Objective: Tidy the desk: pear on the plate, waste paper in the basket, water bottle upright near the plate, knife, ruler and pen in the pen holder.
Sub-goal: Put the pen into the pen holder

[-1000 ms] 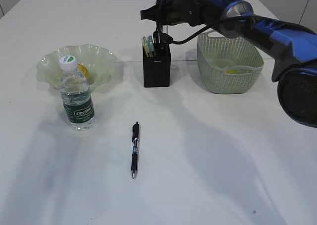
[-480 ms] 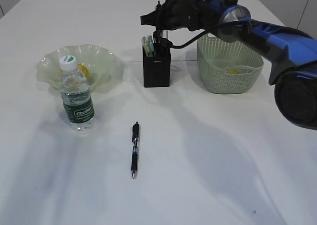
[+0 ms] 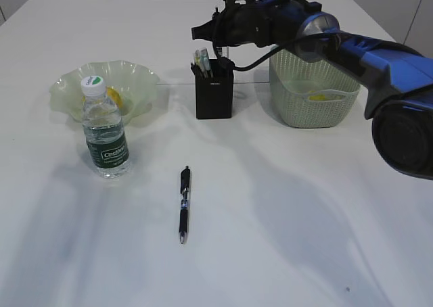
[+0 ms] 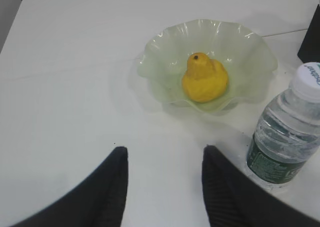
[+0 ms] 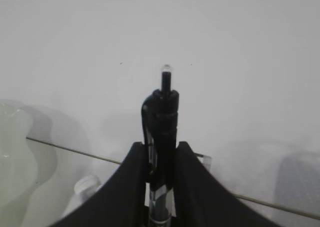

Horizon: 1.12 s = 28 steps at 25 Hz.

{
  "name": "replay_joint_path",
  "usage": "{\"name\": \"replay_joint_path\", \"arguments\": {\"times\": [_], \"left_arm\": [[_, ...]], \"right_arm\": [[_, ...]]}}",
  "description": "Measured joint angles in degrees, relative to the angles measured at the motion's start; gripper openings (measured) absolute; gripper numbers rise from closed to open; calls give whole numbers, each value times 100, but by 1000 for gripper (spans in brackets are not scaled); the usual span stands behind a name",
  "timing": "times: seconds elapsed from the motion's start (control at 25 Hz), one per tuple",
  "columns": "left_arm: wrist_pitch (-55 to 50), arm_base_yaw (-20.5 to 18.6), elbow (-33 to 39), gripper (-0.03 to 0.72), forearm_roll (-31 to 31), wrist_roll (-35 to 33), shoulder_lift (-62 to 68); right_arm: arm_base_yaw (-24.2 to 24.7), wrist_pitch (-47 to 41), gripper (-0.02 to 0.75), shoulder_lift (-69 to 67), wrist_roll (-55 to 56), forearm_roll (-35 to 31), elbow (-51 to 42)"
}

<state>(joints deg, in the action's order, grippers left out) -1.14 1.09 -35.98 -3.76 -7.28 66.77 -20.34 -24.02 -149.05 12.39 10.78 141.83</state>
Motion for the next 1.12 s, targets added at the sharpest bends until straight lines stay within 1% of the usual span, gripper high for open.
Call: {"name": "replay_joint_path", "arguments": {"times": [0.4, 1.12], "left_arm": [[0, 0, 0, 341, 0, 0, 0], [0, 0, 0, 341, 0, 0, 0]], "right_arm": [[0, -35, 112, 0, 0, 0, 0], [0, -158, 111, 0, 0, -253, 0]]}}
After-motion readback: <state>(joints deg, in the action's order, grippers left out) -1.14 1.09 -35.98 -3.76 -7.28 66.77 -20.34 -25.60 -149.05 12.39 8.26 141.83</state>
